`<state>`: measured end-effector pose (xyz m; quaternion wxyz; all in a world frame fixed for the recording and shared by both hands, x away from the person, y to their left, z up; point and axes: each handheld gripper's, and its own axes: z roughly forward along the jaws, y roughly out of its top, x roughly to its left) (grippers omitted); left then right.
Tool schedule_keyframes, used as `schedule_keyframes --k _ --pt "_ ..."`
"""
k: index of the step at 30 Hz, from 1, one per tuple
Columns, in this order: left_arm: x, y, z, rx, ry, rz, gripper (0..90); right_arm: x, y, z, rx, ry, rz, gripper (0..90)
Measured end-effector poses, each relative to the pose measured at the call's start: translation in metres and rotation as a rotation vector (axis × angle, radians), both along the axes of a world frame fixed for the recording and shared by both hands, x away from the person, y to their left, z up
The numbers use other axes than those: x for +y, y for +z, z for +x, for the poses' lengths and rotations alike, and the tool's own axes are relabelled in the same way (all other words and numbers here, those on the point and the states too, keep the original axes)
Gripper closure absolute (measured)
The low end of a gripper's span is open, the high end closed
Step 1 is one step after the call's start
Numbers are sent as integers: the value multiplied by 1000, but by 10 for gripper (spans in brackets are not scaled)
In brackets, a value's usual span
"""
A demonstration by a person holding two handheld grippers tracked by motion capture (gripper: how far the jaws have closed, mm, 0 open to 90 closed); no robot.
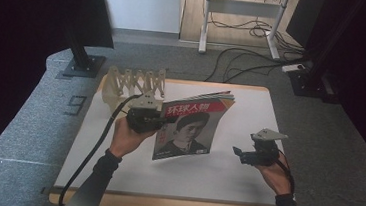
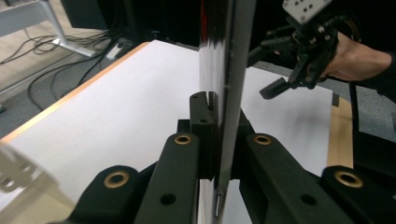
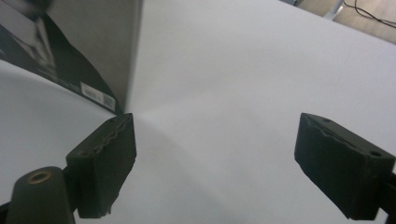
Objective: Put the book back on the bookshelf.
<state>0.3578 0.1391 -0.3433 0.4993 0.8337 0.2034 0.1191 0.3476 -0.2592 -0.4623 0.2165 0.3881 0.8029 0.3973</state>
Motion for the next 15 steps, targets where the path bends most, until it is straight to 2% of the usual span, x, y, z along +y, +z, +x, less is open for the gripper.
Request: schedule_keyframes --k 4,15 --pt "9 3 -1 -2 25 -1 870 -1 -10 0 16 -28 -5 115" --pt "42 8 -3 -1 110 -10 870 -2 -29 -2 44 -61 -24 114"
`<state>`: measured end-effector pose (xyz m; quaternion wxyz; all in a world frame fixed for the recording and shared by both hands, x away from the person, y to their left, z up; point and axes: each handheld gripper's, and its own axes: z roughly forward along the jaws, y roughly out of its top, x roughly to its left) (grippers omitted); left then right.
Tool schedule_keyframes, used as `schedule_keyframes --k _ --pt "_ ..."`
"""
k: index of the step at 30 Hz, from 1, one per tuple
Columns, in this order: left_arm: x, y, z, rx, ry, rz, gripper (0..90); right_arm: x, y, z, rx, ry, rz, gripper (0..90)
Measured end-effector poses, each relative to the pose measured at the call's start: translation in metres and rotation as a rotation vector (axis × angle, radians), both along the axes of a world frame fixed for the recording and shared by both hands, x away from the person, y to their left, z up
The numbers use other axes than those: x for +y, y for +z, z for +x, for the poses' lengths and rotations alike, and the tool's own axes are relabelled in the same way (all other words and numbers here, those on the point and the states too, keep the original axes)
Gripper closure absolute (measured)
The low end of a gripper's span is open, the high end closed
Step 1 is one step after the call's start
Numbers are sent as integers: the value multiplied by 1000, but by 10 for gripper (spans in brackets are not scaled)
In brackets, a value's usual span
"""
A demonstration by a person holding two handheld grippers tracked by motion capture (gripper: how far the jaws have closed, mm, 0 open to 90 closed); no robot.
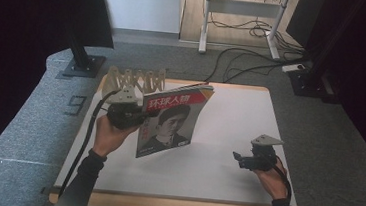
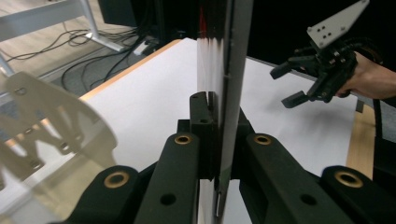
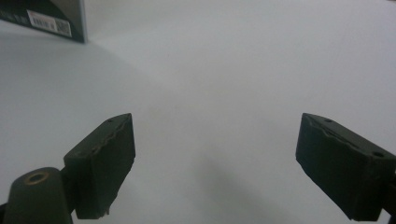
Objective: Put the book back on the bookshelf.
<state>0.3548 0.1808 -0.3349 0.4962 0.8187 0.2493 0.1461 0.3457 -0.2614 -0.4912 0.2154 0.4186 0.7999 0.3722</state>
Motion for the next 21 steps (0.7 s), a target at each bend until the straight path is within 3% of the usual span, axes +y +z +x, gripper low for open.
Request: schedule_keyframes --k 21 --pt "78 12 -18 -7 192 -36 870 11 -31 -3 50 -29 -42 67"
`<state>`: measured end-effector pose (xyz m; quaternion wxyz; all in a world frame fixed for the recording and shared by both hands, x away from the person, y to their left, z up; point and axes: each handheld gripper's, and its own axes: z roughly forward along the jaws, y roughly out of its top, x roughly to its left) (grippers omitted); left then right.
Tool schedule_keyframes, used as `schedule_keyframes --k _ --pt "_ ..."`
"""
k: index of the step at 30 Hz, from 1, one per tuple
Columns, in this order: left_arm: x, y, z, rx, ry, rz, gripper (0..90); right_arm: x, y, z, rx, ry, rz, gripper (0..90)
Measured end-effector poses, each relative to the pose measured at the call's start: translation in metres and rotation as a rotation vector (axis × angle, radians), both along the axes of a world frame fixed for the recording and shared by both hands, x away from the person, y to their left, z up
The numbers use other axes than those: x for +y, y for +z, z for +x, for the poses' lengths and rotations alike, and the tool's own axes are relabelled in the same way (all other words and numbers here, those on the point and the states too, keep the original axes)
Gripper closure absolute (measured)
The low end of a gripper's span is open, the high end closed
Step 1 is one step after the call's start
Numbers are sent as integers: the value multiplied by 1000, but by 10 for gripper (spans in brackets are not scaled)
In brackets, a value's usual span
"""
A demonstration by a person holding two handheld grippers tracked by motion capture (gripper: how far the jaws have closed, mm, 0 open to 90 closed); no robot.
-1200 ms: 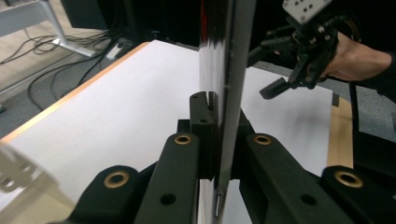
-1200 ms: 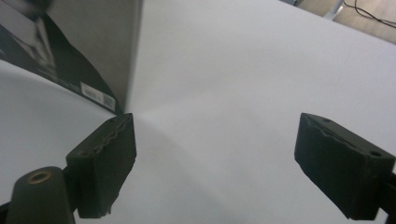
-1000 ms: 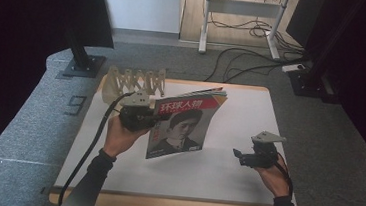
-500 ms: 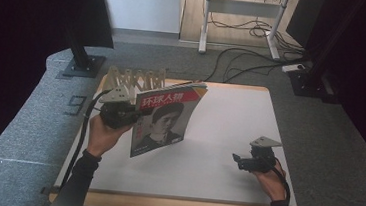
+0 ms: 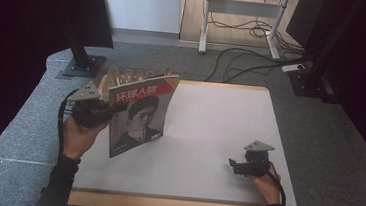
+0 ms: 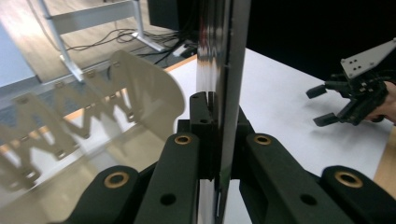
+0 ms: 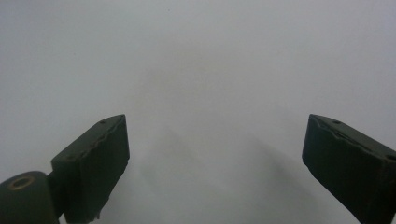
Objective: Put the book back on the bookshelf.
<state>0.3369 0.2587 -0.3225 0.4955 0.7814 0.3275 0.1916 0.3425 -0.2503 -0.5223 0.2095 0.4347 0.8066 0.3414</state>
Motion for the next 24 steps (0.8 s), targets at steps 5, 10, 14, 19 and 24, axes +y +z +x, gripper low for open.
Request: schedule_keyframes --k 5,10,14,19,24 --pt "14 2 -3 -3 36 -5 870 0 -2 1 9 -1 0 64" --pt "34 5 -7 -6 90 -13 870 1 -11 3 33 5 13 48" --pt "43 7 -9 -7 113 -18 870 0 -13 2 27 1 30 50" --pt "56 9 -12 -10 149 -22 870 0 -13 2 27 0 31 49" --pt "71 12 -15 -13 194 -31 870 0 -13 2 26 0 30 49"
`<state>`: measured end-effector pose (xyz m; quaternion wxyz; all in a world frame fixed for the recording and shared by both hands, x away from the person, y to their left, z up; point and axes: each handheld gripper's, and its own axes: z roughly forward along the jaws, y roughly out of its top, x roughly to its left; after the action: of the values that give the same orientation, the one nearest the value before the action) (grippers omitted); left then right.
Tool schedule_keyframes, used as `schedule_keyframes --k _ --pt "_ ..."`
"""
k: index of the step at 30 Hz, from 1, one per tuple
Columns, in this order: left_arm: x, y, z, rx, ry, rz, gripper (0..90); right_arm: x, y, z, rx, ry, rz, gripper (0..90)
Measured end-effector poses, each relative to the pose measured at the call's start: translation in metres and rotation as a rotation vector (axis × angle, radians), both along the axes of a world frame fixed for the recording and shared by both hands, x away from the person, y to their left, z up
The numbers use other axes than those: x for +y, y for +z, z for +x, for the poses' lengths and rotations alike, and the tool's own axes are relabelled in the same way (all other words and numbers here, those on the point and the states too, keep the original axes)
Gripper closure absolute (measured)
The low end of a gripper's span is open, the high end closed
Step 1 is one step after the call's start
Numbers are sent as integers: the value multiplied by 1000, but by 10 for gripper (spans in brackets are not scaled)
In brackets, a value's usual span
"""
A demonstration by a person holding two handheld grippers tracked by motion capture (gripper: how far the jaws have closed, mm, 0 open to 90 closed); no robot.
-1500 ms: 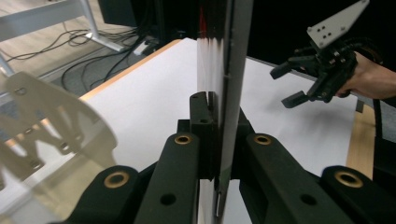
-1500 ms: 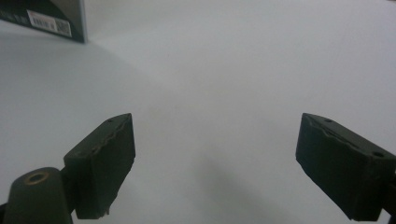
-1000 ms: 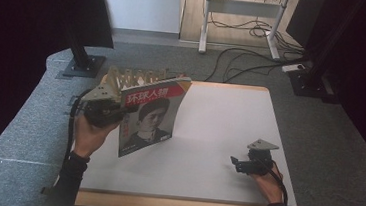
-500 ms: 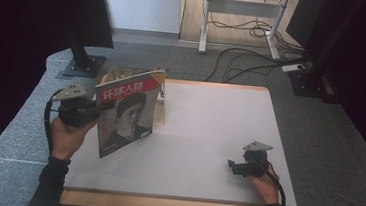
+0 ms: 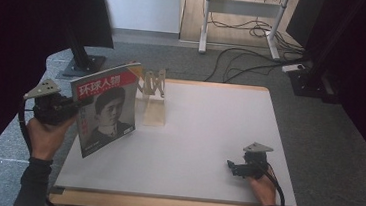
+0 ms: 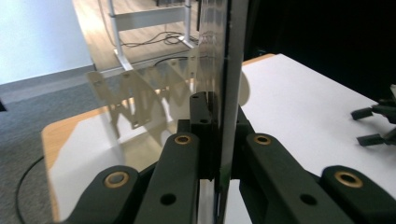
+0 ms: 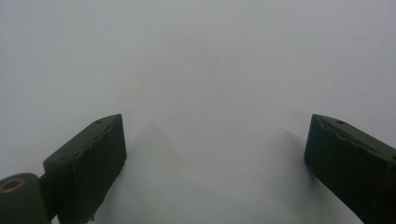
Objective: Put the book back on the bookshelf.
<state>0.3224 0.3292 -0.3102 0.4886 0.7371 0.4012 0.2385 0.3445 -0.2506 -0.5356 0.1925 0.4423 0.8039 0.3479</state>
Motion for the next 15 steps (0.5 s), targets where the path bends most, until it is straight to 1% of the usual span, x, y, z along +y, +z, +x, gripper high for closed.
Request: schedule_keyframes --k 1,2,5,6,8,9,11,13,14,15 --pt "5 1 0 0 19 -4 870 0 0 0 0 0 0 49" --pt "5 1 0 0 19 -4 870 0 0 0 0 0 0 49" --pt "11 3 3 0 54 0 870 0 0 0 0 0 0 48" --pt "11 3 3 0 54 0 870 0 0 0 0 0 0 48" --pt "14 1 10 0 70 0 870 0 0 0 0 0 0 49" --pt "14 1 10 0 70 0 870 0 0 0 0 0 0 49" --pt "15 0 16 4 82 -6 870 0 0 0 0 0 0 48" --pt "14 -1 21 -1 96 -5 870 0 0 0 0 0 0 49" --pt "12 -1 26 -6 115 2 870 0 0 0 0 0 0 49" --pt "12 -1 29 -7 123 3 870 0 0 0 0 0 0 49"
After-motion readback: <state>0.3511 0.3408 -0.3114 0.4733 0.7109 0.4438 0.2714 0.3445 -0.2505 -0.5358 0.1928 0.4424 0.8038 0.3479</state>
